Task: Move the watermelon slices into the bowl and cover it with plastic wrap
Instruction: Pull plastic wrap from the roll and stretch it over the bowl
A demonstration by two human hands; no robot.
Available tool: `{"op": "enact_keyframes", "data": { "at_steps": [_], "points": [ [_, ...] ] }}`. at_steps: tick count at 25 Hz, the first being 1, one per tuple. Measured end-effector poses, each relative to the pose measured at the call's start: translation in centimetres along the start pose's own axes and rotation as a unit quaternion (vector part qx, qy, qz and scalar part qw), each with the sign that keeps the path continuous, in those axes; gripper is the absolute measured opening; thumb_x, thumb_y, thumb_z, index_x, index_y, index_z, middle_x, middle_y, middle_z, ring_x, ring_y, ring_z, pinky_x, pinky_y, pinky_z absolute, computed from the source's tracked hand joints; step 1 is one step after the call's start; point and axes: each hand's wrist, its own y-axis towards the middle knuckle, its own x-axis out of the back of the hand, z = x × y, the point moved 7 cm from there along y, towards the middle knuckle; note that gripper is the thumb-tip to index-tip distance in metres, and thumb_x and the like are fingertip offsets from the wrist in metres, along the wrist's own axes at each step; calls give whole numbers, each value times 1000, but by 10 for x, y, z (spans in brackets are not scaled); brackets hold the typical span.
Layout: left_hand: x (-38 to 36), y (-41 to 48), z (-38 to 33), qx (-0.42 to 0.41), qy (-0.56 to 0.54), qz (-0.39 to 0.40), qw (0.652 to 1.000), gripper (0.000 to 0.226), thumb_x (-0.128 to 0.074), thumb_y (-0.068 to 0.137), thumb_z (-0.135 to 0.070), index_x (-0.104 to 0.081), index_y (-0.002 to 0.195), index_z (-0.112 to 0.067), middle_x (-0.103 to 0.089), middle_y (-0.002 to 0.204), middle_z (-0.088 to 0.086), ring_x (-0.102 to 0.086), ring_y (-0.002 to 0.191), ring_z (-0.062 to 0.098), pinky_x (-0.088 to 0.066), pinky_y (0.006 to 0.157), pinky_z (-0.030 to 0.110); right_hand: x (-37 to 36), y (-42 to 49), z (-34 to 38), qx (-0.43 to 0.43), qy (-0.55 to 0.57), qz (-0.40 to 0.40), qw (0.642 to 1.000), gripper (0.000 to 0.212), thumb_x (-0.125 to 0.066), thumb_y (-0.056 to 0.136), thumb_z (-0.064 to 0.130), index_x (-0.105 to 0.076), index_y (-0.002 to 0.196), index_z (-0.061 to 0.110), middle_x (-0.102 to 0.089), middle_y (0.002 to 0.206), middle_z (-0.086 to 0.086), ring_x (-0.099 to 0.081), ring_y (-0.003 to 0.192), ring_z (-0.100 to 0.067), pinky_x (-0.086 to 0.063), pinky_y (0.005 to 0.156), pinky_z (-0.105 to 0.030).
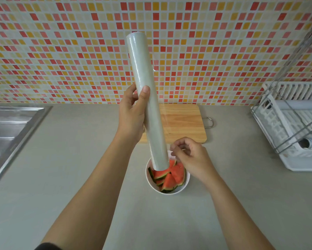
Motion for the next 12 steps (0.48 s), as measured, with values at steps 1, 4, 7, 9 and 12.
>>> {"op": "enact_keyframes", "data": {
  "at_steps": [1,4,7,9,12],
  "points": [
    [0,1,0,-4,7,-3,1000,19,-58,92,-36,-63,105,-23,-57,97,14,-62,80,23,-57,74,53,-4,-2,-1,-6,17,21,1000,6,-69,78,35,-65,82,32,-71,80,9,-68,75,-9,-53,68,-25],
    [0,2,1,-12,13,-5,1000,15,-58,92,-38,-65,101,-28,-60,94,9,-64,76,17,-58,69,42,-11,-7,-4,-8,42,34,999,16,-77,73,26,-66,86,28,-72,75,11,-67,69,-5,-48,63,-14],
    [2,4,4,-8,11,-5,1000,15,-59,91,-39,-66,99,-28,-59,92,9,-64,74,15,-57,66,35,-7,-8,-5,-3,28,35,999,14,-74,76,19,-67,84,28,-71,74,9,-67,70,-7,-50,66,-16],
    [0,6,7,-4,-4,7,1000,23,-59,90,-39,-65,99,-19,-58,86,10,-61,72,19,-56,66,39,-3,-7,-3,11,-5,50,999,17,-71,79,18,-65,89,30,-69,76,6,-67,72,-11,-51,69,-20],
    [-3,6,17,25,-38,22,999,27,-58,91,-38,-63,100,-14,-55,80,8,-56,73,26,-52,70,46,7,-7,-5,19,-41,87,995,24,-71,79,22,-63,98,33,-67,81,5,-65,76,-14,-51,73,-25]
  ]
}}
